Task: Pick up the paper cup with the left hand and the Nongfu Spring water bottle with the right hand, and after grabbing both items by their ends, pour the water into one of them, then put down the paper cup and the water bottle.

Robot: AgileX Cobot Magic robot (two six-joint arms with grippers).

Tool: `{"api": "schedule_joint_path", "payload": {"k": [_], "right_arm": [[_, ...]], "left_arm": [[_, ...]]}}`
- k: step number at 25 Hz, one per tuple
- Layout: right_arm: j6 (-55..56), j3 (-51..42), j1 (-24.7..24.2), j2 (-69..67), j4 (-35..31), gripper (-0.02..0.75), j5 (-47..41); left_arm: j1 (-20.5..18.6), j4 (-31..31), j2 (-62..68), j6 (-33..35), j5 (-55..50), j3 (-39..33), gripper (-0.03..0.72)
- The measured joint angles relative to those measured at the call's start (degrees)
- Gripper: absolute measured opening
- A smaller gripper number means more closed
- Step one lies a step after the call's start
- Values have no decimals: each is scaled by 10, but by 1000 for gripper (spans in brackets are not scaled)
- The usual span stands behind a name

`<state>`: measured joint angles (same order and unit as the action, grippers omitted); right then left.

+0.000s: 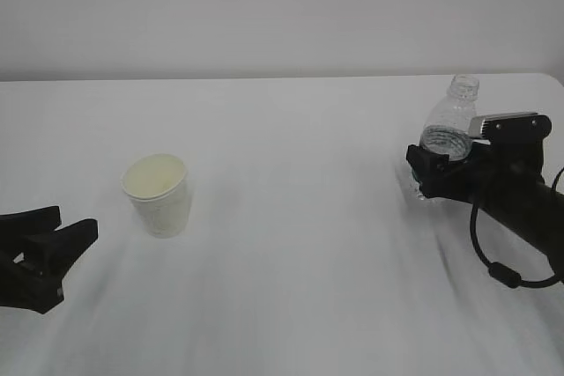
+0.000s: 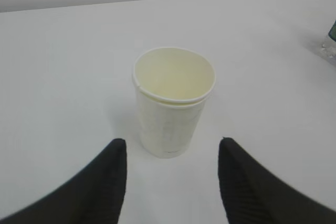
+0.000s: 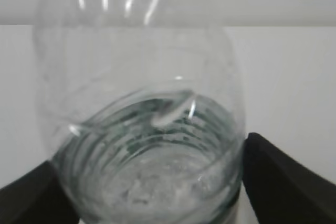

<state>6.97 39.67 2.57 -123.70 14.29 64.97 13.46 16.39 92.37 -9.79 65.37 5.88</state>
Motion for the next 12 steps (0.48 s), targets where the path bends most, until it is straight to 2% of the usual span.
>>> {"api": "schedule_joint_path", "payload": {"k": [12], "right_arm": [[2,18,0,-30,-3,654,3]], "left_arm": [[0,0,0,0,0,0,398]]}}
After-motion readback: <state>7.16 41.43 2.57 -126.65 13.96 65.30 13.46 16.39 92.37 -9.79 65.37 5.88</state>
